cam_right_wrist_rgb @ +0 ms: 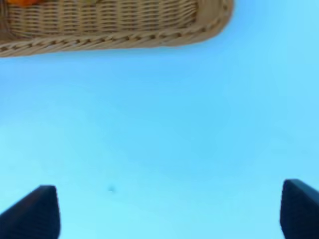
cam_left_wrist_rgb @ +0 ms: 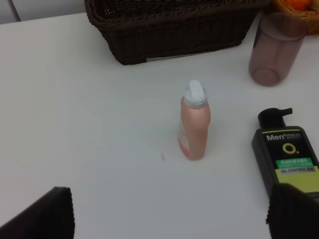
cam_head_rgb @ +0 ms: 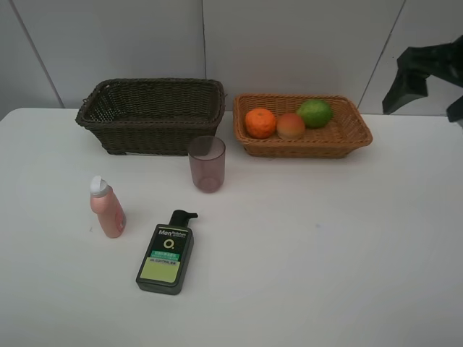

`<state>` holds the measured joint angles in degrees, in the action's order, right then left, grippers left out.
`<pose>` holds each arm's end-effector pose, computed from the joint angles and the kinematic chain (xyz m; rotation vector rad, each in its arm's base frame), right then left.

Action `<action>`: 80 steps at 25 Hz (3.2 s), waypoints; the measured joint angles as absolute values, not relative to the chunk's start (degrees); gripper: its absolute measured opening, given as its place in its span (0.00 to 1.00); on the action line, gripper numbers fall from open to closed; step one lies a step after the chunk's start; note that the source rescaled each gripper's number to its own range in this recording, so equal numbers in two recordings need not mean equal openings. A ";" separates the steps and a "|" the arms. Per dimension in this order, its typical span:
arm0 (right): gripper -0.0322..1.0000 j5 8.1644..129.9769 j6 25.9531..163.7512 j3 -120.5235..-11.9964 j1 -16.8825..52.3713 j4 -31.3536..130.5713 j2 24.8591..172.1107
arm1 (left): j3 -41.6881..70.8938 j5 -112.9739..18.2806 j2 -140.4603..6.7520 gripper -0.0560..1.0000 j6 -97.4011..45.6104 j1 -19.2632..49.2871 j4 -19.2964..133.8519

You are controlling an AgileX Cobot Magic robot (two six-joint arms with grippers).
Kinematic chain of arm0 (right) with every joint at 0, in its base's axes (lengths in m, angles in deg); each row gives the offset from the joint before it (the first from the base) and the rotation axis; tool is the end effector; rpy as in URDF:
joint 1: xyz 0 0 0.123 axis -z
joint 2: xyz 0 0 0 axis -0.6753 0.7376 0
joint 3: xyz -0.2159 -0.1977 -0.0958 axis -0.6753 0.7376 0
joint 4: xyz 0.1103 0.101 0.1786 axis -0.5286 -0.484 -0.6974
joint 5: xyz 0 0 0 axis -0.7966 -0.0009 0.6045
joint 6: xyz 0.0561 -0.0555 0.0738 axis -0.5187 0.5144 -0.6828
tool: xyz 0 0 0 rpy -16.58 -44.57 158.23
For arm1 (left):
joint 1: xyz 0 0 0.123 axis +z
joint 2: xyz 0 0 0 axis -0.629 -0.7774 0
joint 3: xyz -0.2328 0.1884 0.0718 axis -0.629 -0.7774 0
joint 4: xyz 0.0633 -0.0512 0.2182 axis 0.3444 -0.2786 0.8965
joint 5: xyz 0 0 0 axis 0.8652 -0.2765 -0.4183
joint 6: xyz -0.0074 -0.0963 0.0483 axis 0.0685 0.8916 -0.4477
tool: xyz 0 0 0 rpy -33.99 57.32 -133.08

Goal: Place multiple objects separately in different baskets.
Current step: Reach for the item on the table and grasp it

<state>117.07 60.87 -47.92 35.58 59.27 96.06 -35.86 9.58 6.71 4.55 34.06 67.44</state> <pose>0.2194 0.0237 0.3374 0.0841 2.6364 0.0671 -0.0320 -0.0027 0.2625 0.1540 2.0228 -0.0837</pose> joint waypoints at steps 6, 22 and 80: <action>0.87 123.25 61.07 -44.37 35.76 63.89 77.56 | -35.86 9.58 6.71 1.00 4.55 34.06 67.44; 0.87 130.03 64.50 -35.29 35.76 63.00 40.47 | -35.86 9.58 6.71 1.00 4.55 34.06 67.44; 0.87 120.55 65.83 -16.01 40.71 63.03 25.09 | -35.86 9.52 6.71 1.00 4.55 34.06 67.44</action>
<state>120.55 65.83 -16.01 40.71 63.03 25.09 -35.86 9.52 6.71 4.55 34.06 67.44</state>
